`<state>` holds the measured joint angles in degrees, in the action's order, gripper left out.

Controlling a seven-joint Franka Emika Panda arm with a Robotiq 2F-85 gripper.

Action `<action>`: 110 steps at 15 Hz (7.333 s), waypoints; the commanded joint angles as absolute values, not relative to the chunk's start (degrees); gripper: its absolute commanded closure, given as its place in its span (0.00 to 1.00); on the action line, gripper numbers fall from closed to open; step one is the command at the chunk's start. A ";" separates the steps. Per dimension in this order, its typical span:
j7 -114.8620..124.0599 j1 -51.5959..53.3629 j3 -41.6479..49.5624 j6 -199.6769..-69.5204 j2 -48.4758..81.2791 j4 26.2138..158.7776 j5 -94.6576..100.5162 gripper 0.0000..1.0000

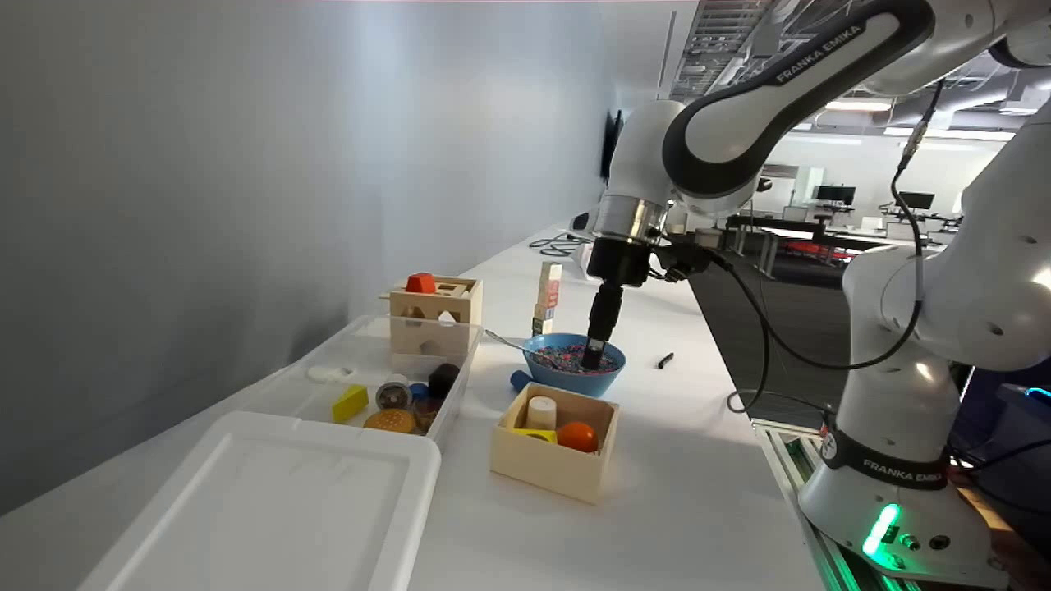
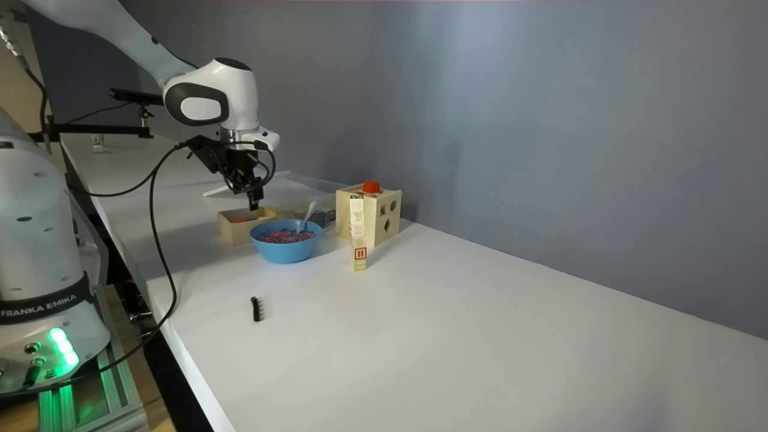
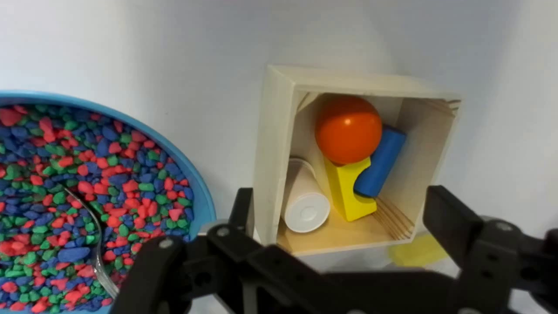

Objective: Remove the white lid from the clear container then place the objects in the wooden box into the container.

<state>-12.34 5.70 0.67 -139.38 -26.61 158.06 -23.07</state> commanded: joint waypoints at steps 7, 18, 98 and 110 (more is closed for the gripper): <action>0.52 3.92 -3.33 -142.60 -24.11 158.02 -14.10 0.00; 14.08 2.05 -6.20 -143.70 -19.69 157.81 -8.83 0.00; -73.67 -30.58 -54.37 -237.22 1.76 147.76 -29.25 0.98; -116.68 -9.60 -41.19 -245.06 20.65 126.47 -46.07 0.98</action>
<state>-105.33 -16.93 -41.88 -241.35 10.57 134.77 -35.02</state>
